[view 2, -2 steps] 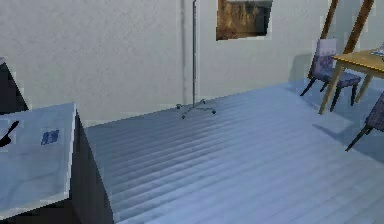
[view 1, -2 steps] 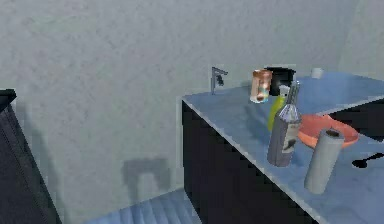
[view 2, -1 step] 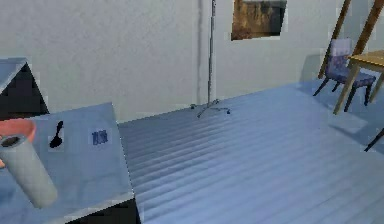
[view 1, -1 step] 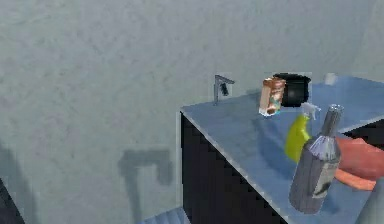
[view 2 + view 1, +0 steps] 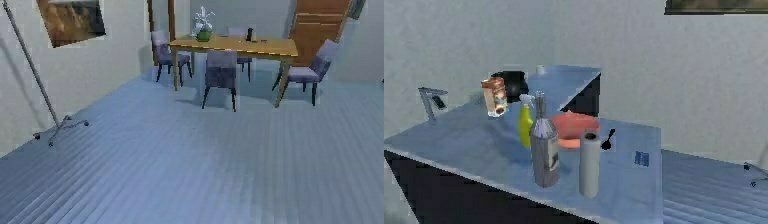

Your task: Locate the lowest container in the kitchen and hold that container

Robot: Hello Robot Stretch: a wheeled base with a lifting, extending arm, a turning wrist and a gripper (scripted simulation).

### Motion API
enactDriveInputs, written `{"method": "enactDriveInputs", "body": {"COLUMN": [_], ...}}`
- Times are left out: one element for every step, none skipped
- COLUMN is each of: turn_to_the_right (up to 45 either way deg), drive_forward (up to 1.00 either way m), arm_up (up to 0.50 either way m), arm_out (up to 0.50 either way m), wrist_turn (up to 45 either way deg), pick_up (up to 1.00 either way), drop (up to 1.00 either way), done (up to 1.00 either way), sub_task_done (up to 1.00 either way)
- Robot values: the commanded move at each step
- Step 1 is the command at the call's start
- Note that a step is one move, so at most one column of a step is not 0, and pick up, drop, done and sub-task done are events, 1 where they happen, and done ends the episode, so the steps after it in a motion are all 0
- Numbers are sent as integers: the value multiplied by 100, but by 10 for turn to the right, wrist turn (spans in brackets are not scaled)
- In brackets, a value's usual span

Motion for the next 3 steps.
{"method": "enactDriveInputs", "body": {"turn_to_the_right": [450, 450, 180], "drive_forward": [0, 0, 0], "arm_up": [0, 0, 0], "arm_out": [0, 0, 0], "wrist_turn": [0, 0, 0], "pick_up": [0, 0, 0], "drop": [0, 0, 0], "done": [0, 0, 0], "sub_task_done": [0, 0, 0]}}
